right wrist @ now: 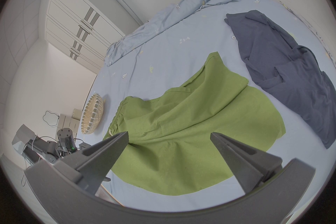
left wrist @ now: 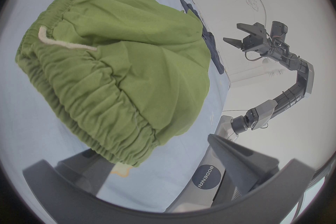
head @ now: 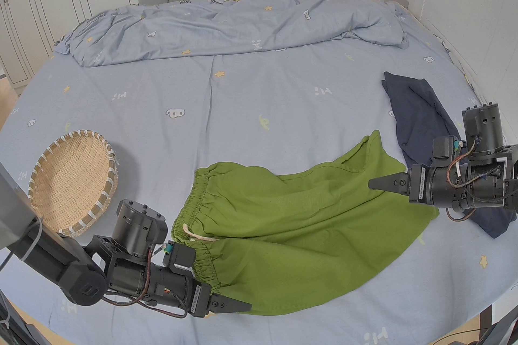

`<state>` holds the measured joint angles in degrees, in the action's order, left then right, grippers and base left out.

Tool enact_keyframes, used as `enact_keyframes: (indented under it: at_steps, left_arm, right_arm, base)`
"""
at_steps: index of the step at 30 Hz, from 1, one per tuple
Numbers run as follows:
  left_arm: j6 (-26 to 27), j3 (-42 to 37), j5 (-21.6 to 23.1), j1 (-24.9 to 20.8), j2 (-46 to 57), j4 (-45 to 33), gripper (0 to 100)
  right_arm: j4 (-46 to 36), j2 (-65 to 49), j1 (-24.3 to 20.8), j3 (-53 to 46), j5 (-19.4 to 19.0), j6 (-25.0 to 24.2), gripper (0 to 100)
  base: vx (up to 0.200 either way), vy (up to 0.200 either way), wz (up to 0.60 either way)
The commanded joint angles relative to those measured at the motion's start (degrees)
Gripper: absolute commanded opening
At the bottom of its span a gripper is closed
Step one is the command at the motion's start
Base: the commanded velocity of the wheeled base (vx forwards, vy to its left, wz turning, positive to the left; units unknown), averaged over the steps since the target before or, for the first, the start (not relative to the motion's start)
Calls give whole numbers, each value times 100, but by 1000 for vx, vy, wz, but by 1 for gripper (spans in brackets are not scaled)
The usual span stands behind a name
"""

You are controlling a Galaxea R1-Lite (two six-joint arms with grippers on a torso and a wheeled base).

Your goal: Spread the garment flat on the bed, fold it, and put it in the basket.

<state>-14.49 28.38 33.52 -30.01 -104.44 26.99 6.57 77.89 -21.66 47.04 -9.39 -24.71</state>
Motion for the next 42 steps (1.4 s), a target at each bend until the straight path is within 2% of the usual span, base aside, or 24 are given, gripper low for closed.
enact_keyframes:
  at_steps: [1,12,16,17,19,20,22,24,25,27,28,30,35,38,42]
  left_arm:
    - [-1,-43,5,-5,20,8,0]
    - [-36,-509,-65,136,530,-53,0]
    - [-590,-500,-171,233,1110,-792,0]
    - [-590,-500,-171,233,1110,-792,0]
    - [-704,-368,-171,699,1558,-1671,0]
    - [-704,-368,-171,699,1558,-1671,0]
    - [-669,-342,-171,1147,1822,-2189,0]
    - [-625,-351,-171,1349,1883,-2321,0]
    - [-484,-377,-171,1648,1909,-2470,0]
    - [-484,-377,-171,1648,1909,-2470,0]
    - [-124,-421,-162,2035,1866,-2602,0]
    - [17,-430,-136,2202,1830,-2655,0]
    - [201,-421,-136,2492,1584,-2629,0]
    - [456,-421,-136,2650,1382,-2620,0]
    - [641,-430,-109,2729,1189,-2611,0]
  right_arm:
    - [2,7,13,-2,-2,1,100]
    - [-7,34,118,-20,7,10,100]
    - [-95,174,435,15,-2,36,100]
    - [-95,174,435,15,-2,36,100]
    - [-569,192,628,191,-2,63,100]
    - [-569,192,628,191,-2,63,100]
    - [-1536,166,786,631,-28,63,100]
    - [-1888,166,892,815,-90,89,100]
    - [-2274,174,1103,1000,-353,221,100]
    - [-2274,174,1103,1000,-353,221,100]
    - [-2564,201,1560,1000,-1065,529,100]
    - [-2670,253,1780,921,-1320,660,100]
    - [-2652,667,2219,543,-1549,1205,100]
    - [-2626,842,2307,367,-1698,1487,100]
    - [-2494,1009,2351,174,-1900,1618,100]
  base:
    - [0,0,0]
    - [0,0,0]
    - [0,0,0]
    - [0,0,0]
    - [0,0,0]
    - [0,0,0]
    - [0,0,0]
    - [0,0,0]
    - [0,0,0]
    - [0,0,0]
    - [0,0,0]
    - [0,0,0]
    - [0,0,0]
    - [0,0,0]
    - [0,0,0]
